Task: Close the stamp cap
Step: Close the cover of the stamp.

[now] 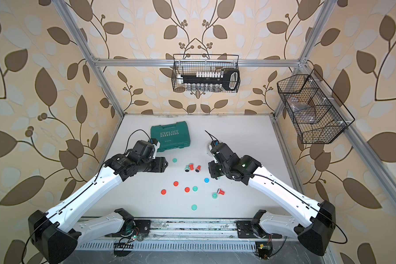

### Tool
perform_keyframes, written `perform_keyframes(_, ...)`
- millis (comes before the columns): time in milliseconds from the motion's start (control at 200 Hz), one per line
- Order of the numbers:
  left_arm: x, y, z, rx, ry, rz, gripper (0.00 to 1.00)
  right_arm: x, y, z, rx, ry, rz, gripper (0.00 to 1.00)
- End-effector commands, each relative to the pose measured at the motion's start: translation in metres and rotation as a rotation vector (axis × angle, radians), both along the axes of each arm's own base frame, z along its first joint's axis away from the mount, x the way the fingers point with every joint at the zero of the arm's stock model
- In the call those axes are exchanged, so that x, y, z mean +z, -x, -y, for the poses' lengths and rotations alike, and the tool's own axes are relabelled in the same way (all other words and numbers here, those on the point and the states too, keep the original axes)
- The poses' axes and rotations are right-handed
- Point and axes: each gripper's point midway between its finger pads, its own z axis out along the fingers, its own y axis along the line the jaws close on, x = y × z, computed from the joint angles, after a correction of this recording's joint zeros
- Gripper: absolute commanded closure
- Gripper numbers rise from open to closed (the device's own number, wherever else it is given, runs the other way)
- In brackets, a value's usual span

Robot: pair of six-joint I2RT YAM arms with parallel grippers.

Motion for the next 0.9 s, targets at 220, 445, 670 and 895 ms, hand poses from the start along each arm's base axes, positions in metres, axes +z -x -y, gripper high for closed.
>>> perform_keyframes(220, 0.012, -0.015, -0.004, 0.009, -0.027, 0.067, 0.31, -0.004, 0.002, 0.004, -0.03, 0.02, -0.023, 1.0)
perform_keyframes(445, 0.009, -0.015, -0.009, 0.029, -0.049, 0.068, 0.3, -0.016, -0.003, 0.001, -0.056, 0.046, -0.063, 1.0)
perform_keyframes(670, 0.011, -0.018, -0.015, 0.06, -0.07, 0.085, 0.3, -0.042, -0.014, -0.01, -0.037, 0.16, -0.161, 1.0)
perform_keyframes(895, 0.001, -0.026, -0.029, 0.135, -0.024, 0.029, 0.27, -0.071, -0.017, -0.024, -0.024, 0.172, -0.24, 1.0)
